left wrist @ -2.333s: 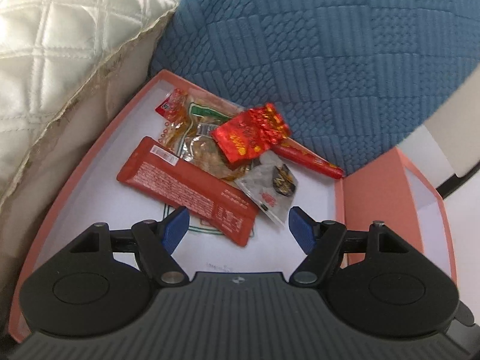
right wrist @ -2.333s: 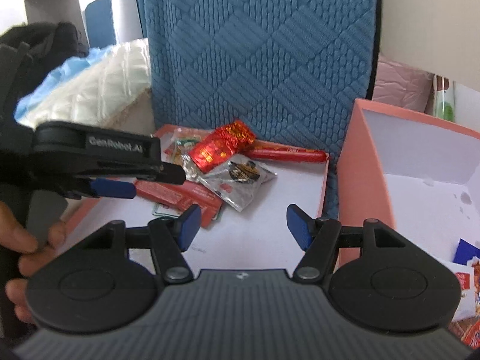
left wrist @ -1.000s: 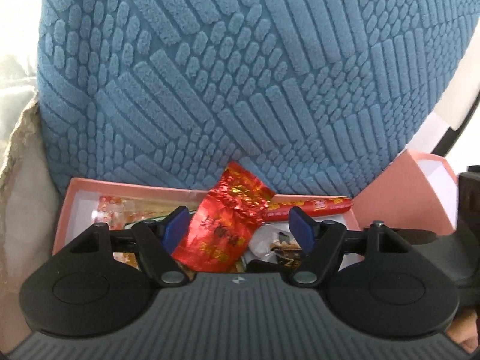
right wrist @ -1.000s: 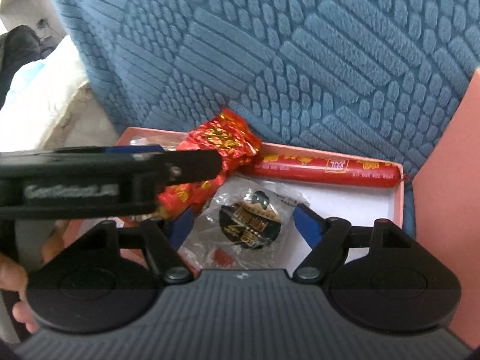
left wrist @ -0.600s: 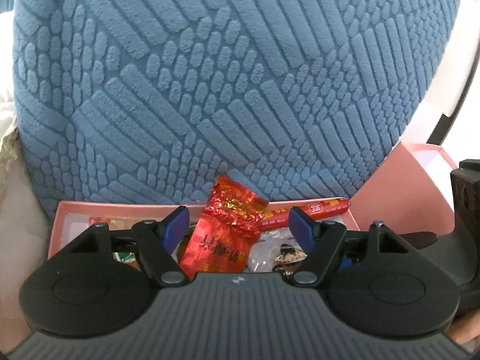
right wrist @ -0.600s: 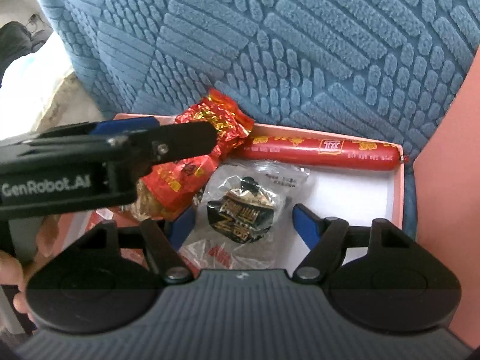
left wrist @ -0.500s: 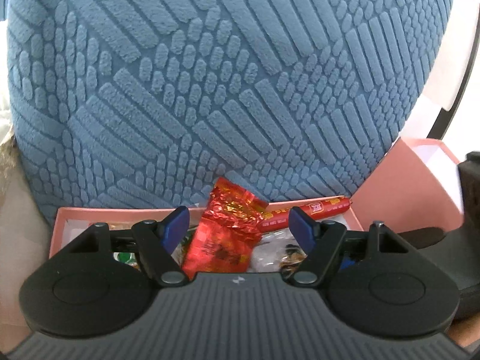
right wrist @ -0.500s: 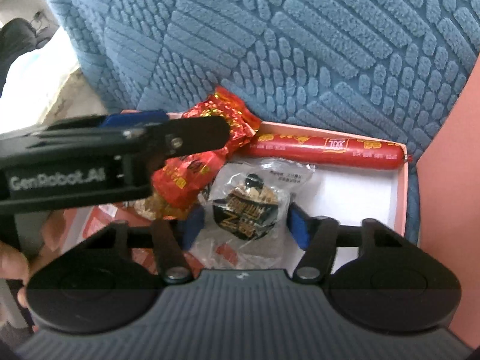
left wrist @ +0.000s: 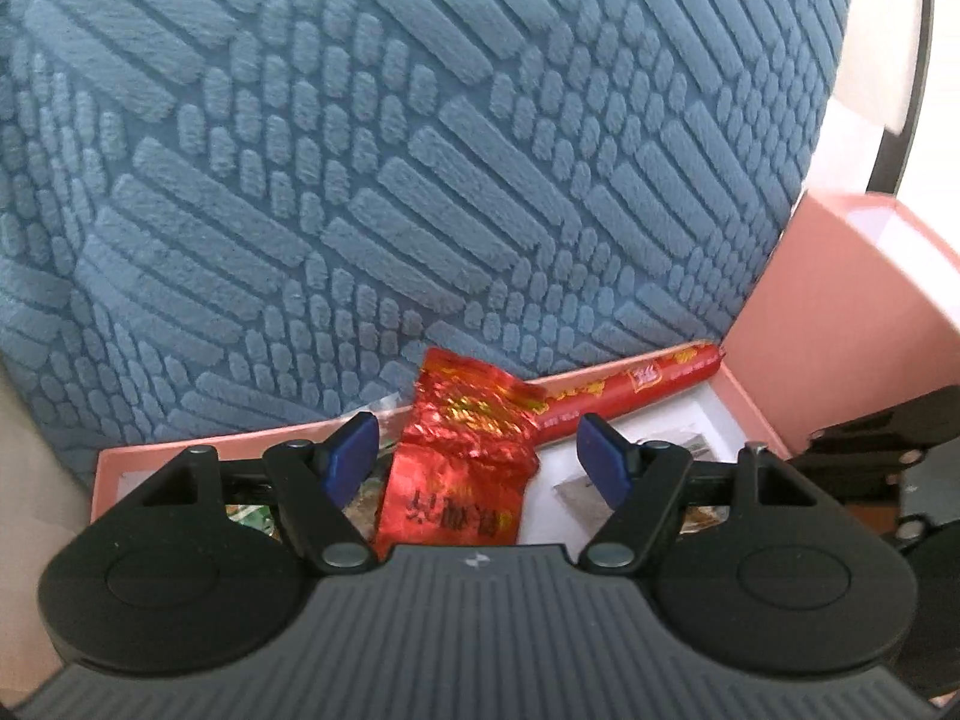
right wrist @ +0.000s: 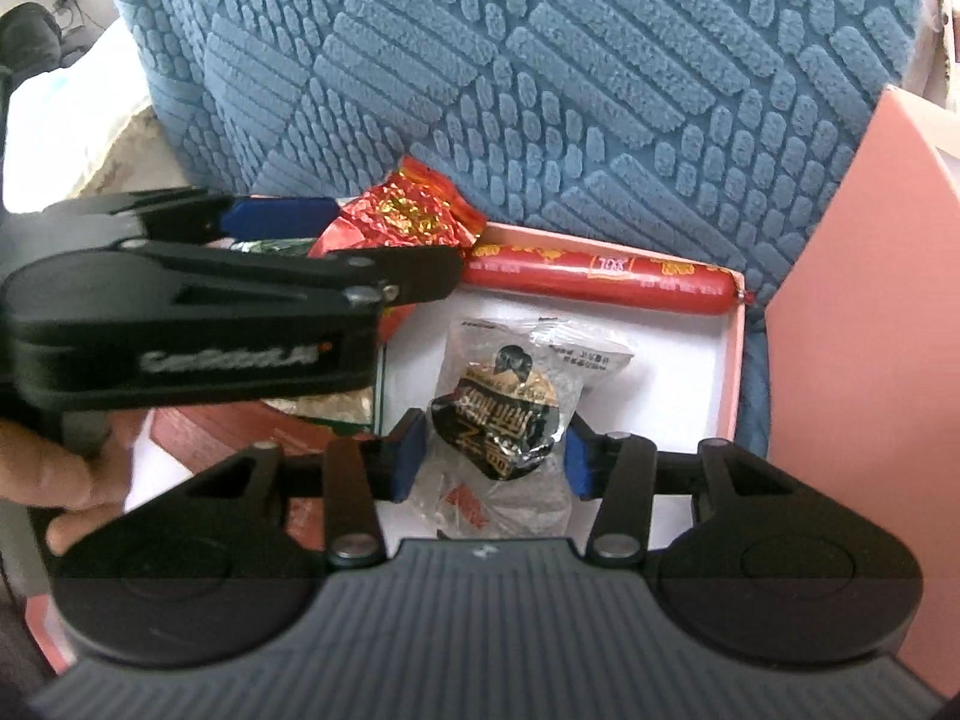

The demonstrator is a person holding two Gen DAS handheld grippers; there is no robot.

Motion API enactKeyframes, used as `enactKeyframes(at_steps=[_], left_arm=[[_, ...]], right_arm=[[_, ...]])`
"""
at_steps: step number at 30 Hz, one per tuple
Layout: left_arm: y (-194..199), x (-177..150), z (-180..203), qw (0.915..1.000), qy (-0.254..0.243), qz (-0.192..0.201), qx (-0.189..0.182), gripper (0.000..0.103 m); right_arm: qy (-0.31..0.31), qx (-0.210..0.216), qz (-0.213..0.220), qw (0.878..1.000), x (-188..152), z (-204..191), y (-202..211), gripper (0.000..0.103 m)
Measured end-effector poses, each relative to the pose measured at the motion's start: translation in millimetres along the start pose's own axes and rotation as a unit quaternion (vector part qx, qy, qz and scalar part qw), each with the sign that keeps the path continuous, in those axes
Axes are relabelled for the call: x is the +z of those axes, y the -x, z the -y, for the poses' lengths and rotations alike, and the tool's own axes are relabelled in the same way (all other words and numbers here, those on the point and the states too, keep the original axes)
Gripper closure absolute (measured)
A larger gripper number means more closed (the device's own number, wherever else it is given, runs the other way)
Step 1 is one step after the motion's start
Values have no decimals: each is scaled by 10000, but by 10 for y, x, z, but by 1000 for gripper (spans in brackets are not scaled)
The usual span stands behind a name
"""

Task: Organize snacks
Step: 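Grasp the red foil packet with left gripper while right grasps clear dark-labelled bag, then lift the red foil packet with left gripper while right carries clear bag toward box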

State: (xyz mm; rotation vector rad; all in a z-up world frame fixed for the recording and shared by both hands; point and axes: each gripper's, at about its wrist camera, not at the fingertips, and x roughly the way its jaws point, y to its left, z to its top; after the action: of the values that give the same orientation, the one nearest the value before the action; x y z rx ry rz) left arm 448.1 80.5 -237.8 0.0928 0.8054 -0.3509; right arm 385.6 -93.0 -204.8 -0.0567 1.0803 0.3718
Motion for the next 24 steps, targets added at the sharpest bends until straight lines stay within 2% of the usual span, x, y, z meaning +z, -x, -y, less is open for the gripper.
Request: enactKeyframes(at_steps=[10, 16, 20, 24], left_arm=[[-169, -50, 292, 9952, -909, -213, 301, 32], [-56, -2, 168, 9984, -537, -154, -21, 34], [71, 24, 86, 9986, -496, -17, -187, 34], [204, 28, 101, 9979, -554, 71, -331, 34]], right_arm=[[-68, -49, 6, 10000, -120, 152, 156, 53], [13, -193, 6, 9998, -181, 106, 207, 53], [41, -244, -20, 9997, -222, 58, 237, 53], [-31, -86, -19, 10000, -288, 50, 342, 53]])
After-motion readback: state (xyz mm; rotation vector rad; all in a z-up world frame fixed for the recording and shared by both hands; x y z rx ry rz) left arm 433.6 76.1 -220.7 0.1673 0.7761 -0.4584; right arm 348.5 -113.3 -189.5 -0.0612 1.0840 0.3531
